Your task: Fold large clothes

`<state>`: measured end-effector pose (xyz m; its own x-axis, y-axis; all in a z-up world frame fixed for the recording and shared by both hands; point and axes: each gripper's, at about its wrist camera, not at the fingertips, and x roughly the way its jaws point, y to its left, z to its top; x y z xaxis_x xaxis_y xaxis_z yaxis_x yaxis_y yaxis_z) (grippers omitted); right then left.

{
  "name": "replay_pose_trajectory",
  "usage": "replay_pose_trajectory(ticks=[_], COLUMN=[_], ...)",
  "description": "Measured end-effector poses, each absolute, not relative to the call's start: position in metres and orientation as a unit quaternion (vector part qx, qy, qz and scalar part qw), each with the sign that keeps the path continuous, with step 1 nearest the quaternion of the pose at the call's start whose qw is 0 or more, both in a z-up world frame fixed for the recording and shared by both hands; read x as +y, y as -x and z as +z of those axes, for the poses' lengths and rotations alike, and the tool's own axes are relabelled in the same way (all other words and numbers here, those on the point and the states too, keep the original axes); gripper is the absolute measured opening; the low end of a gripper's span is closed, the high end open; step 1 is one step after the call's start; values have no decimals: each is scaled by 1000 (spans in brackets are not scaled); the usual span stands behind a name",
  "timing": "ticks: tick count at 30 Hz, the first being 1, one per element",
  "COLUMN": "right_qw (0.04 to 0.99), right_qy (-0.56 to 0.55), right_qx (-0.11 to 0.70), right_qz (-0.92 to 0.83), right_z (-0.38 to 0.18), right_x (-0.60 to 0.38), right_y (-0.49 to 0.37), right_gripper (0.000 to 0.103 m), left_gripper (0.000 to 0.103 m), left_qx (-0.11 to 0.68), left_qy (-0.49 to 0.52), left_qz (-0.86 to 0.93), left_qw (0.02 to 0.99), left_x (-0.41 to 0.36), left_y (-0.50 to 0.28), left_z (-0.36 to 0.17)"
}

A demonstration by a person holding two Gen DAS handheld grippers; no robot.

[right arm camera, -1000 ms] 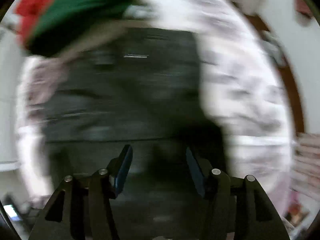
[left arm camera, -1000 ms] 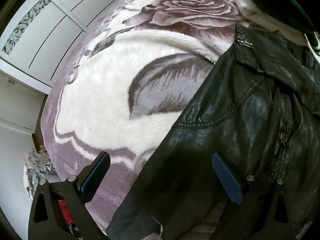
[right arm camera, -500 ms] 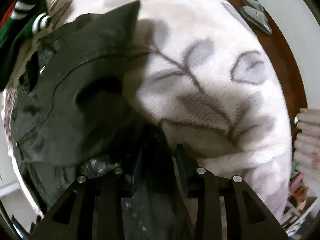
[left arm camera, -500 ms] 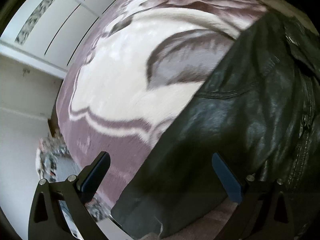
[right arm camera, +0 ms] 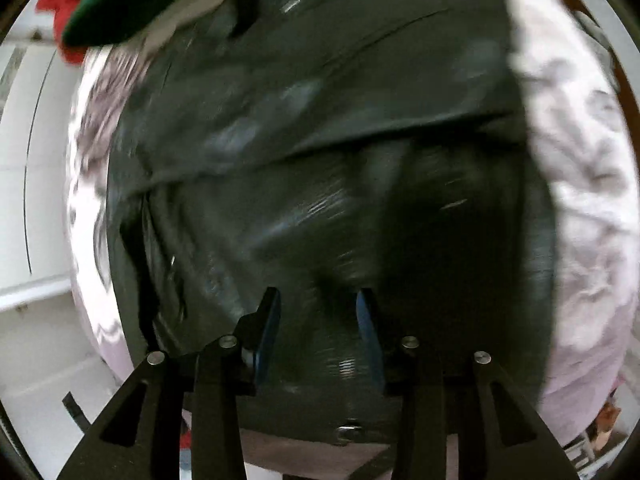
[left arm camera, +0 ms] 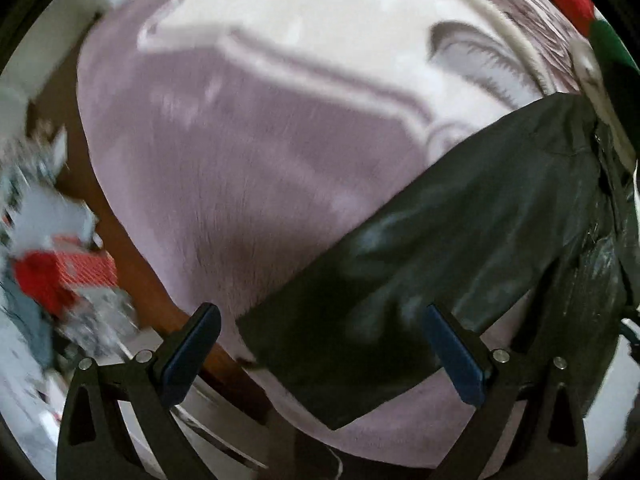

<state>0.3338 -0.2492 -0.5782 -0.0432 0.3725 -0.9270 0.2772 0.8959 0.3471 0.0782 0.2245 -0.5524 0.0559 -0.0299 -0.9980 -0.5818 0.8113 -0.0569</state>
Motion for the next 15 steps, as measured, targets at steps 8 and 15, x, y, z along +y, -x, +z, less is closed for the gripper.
replay_pose_trajectory(ticks=[8, 15], right_qw=[633, 643], right_qy=[-200, -156], right_qx=[747, 748], right_qz=[42, 41], right_z=[-613, -611], right_x=[-180, -134], right_y=[-332, -331], right_gripper=[41, 42], left_gripper=[78, 10], left_qx=[591, 481], left_qy=[389, 437], left_qz=[204, 202], left_qw=[677, 733], left_x=[248, 302], left_y=[-45, -27], left_z=[-595, -542])
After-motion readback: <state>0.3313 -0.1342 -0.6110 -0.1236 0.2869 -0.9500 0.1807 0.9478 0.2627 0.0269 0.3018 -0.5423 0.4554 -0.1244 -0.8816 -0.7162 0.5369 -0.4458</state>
